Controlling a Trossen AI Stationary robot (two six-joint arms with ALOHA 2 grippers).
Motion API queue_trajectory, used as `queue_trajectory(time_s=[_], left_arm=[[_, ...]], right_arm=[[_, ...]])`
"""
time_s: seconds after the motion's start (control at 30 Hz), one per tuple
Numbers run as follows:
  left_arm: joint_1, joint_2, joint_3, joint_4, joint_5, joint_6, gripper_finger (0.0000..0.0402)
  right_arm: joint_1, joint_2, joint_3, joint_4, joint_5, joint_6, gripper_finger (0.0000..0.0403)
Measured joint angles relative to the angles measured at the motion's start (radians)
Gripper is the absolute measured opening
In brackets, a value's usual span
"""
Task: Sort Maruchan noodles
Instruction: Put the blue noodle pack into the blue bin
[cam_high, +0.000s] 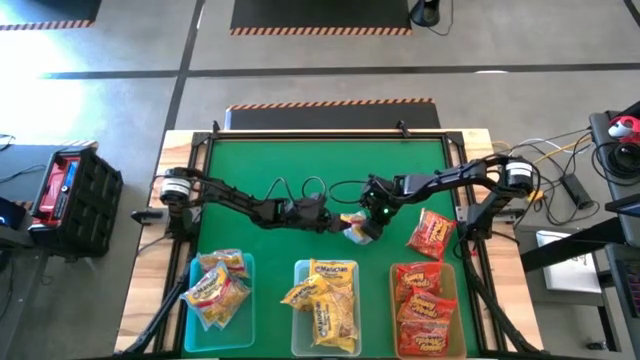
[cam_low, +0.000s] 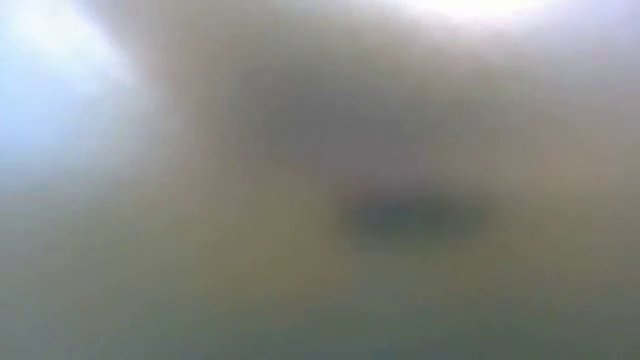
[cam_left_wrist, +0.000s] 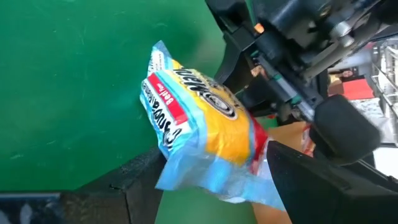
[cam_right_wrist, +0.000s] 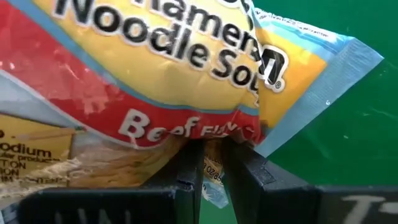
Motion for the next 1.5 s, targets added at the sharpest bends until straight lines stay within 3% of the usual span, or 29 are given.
queue_trajectory(time_s=[0.67,0.8,1.03,1.27,1.5], left_arm=[[0.002,0.019,0.001,-0.015,-0.02,-0.084,0.0246],[0.003,0.019,0.001,-0.017,-0.012,-0.087,0.0211],[0.002,0.018,0.001,-0.018,0.022,-0.108,0.0109],[0.002,0.017,0.001,-0.041,0.043,-0.124,0.0062],[0.014,0.014,0.001,-0.041,0.091,-0.091,0.0049]], right_arm=[[0.039,0.003,0.0,0.052,0.041,-0.007,0.0054],[0.039,0.003,0.0,0.063,0.042,-0.009,0.0054],[0.038,-0.008,0.022,0.046,0.024,-0.039,0.0054],[0.009,-0.01,0.115,-0.16,-0.087,-0.103,0.0061],[-0.01,-0.013,0.283,-0.542,-0.064,-0.238,0.0108]])
